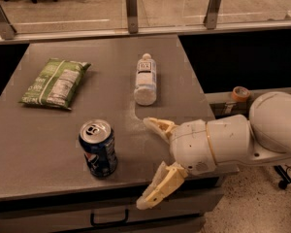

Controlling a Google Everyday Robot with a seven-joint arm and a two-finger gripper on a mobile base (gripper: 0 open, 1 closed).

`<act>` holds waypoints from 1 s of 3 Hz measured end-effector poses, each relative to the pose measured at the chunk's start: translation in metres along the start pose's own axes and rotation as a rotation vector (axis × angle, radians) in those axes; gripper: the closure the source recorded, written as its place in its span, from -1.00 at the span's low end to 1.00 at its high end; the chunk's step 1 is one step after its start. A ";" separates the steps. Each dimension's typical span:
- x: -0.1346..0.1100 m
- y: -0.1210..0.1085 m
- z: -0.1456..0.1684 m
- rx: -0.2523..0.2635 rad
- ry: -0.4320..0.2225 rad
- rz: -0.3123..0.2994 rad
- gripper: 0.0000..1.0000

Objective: Move pepsi can near blue plastic bottle

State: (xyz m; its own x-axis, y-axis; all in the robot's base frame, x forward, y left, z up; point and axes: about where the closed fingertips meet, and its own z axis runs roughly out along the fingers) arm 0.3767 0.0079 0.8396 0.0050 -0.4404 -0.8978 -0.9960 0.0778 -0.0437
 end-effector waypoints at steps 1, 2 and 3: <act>-0.003 -0.014 0.030 0.006 -0.069 0.040 -1.00; -0.021 -0.020 0.042 0.014 -0.135 0.076 -1.00; -0.034 -0.016 0.049 0.004 -0.169 0.098 -1.00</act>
Offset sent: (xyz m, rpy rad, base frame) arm 0.0335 0.0631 0.0145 0.2259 0.0811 -0.0749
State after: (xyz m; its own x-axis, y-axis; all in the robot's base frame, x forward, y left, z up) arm 0.3964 0.0658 0.8498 -0.0772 -0.2741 -0.9586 -0.9921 0.1169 0.0465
